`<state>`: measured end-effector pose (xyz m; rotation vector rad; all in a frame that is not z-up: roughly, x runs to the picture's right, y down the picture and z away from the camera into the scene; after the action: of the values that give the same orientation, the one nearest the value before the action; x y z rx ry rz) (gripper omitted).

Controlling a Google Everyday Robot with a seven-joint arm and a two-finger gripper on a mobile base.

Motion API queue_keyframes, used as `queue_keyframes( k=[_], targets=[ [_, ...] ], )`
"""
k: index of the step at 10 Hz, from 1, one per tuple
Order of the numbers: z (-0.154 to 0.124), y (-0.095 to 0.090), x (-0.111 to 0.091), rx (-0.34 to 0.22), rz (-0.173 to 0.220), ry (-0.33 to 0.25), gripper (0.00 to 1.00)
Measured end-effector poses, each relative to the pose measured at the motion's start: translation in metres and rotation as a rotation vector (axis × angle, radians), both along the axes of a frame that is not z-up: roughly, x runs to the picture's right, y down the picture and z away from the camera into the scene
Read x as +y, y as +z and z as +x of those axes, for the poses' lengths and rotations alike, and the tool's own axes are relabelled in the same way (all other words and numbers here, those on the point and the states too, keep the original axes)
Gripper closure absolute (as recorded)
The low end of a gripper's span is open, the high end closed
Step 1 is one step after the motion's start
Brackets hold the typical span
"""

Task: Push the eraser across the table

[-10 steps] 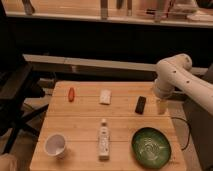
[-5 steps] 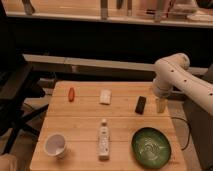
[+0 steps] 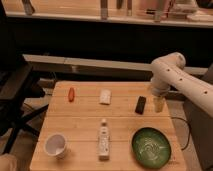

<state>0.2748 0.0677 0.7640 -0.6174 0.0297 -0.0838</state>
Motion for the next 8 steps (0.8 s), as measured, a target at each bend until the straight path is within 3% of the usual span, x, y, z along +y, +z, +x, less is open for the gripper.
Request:
queue_keyframes(
  k=[8],
  targets=[
    [-0.005, 0.014, -0.002, 0.011, -0.012, 0.002, 0.2]
  ],
)
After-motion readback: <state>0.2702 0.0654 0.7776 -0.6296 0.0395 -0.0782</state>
